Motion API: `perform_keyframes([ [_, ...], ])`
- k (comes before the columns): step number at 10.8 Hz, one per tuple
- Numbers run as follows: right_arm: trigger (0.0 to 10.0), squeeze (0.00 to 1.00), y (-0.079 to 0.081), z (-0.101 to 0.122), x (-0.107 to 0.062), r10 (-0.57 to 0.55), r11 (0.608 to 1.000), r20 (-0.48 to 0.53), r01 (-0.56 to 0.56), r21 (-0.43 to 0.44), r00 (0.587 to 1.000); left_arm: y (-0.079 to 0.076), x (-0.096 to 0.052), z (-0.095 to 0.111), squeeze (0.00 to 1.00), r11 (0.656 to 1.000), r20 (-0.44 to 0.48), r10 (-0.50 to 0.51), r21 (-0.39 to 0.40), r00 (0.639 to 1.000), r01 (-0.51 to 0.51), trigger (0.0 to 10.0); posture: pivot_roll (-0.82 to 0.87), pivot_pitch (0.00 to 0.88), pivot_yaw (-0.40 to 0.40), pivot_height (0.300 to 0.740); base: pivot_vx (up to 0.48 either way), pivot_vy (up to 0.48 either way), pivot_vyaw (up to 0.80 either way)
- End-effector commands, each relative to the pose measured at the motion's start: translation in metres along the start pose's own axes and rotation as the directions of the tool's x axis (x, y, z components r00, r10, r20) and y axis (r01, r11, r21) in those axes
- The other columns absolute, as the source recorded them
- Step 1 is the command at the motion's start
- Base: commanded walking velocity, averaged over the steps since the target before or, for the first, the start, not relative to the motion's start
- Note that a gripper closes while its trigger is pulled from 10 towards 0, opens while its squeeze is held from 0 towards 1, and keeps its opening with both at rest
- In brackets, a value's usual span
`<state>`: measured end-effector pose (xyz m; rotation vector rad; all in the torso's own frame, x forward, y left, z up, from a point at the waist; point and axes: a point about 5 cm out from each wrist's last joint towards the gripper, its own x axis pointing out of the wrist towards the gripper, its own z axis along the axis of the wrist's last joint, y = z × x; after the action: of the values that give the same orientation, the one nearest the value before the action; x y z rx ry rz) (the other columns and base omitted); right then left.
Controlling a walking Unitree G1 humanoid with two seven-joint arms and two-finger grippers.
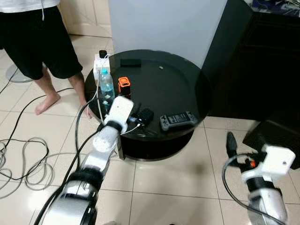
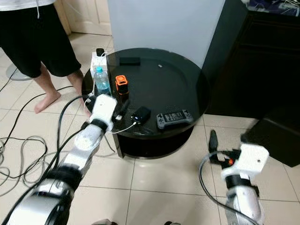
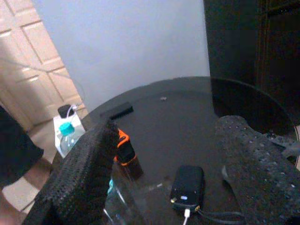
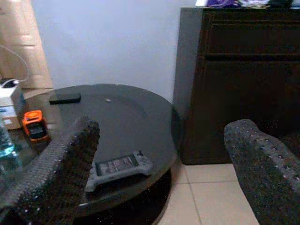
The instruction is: Picking trash to rubbish bin
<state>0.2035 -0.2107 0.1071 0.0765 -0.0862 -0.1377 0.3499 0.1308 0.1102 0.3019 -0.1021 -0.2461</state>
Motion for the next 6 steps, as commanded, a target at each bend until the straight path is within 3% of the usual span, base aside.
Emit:
perform_keyframes([
  [1, 10.0, 0.0, 0.0, 0.005, -0.001, -0.025, 1.0, 0.011, 0.025, -0.007, 1.0, 0.002, -0.004, -0.003, 0.0, 1.0, -0.017, 0.002, -0.023, 1.0, -0.003, 10.0, 0.11, 0.069, -0.03, 0.74, 0.0, 0.0, 0.0],
  [3, 10.0, 0.0, -0.001, 0.005, 0.002, -0.11, 0.994, 0.021, 0.11, 0.029, 0.994, -0.004, -0.015, -0.011, 0.0, 0.999, -0.041, -0.027, -0.043, 0.999, 0.025, 10.0, 0.12, 0.091, -0.041, 0.74, 0.0, 0.0, 0.0],
  [5, 10.0, 0.0, 0.011, 0.007, 0.009, -0.067, 0.998, 0.034, 0.066, 0.021, 0.997, 0.006, -0.019, -0.01, 0.0, 1.0, -0.031, -0.027, -0.005, 0.999, 0.027, 10.0, 0.16, 0.117, -0.08, 0.74, 0.0, 0.0, 0.0],
  [6, 10.0, 0.0, 0.02, 0.015, 0.014, -0.033, 0.999, 0.047, 0.031, 0.042, 0.998, 0.015, -0.029, -0.014, 0.0, 1.0, -0.051, -0.002, 0.027, 0.999, 0.003, 10.0, 0.19, 0.136, -0.1, 0.74, 0.0, 0.0, 0.0],
])
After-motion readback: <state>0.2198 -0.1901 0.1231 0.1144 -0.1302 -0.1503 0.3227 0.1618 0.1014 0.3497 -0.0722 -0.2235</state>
